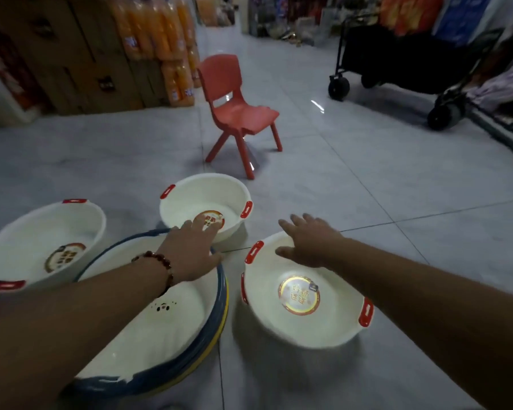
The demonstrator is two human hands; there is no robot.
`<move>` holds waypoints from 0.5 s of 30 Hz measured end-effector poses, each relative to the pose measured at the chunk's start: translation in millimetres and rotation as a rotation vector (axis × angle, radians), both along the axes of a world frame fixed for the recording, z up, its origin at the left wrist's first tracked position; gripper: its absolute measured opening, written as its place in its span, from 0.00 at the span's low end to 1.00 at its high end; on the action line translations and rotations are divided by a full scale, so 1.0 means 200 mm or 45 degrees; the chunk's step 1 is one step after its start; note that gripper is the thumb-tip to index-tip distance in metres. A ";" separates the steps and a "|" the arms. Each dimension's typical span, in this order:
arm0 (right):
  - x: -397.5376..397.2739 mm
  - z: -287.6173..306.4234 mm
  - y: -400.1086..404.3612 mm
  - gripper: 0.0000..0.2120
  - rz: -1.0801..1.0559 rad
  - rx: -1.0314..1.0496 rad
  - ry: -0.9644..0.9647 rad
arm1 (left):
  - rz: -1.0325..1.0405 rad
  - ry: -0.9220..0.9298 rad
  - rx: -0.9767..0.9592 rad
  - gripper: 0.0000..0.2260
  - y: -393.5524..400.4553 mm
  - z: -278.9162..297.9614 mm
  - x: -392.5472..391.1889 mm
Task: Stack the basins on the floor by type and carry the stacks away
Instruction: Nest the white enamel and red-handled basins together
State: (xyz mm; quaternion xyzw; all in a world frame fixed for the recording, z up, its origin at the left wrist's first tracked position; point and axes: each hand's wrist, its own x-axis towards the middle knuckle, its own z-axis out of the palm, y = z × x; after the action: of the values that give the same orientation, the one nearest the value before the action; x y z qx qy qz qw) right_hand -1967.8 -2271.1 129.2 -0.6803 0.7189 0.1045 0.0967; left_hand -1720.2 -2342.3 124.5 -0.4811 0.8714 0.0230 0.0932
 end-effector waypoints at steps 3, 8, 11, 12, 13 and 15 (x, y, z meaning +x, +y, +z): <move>0.19 -0.01 -0.09 0.37 0.002 -0.045 -0.064 | 0.142 0.032 0.010 0.35 0.00 -0.02 0.16; 0.41 -0.18 -0.25 0.32 -0.111 -0.047 -0.298 | 0.229 0.020 0.068 0.35 -0.08 -0.16 0.31; 0.44 -0.30 -0.36 0.26 -0.199 -0.002 -0.389 | 0.283 0.087 0.102 0.33 -0.21 -0.17 0.31; 0.44 -0.34 -0.42 0.24 -0.197 -0.022 -0.387 | 0.312 0.134 0.084 0.31 -0.25 -0.17 0.30; 0.44 -0.35 -0.49 0.22 -0.235 -0.046 -0.444 | 0.315 0.151 0.050 0.30 -0.28 -0.17 0.29; 0.45 -0.40 -0.64 0.22 -0.331 -0.045 -0.583 | 0.273 0.097 0.014 0.29 -0.32 -0.21 0.26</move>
State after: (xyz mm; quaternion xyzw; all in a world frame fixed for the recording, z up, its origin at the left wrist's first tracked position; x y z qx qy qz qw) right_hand -1877.3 -2399.0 48.3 -0.5899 0.7614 -0.0780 0.2574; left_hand -1668.9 -2406.9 82.6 -0.5698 0.8177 0.0558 0.0596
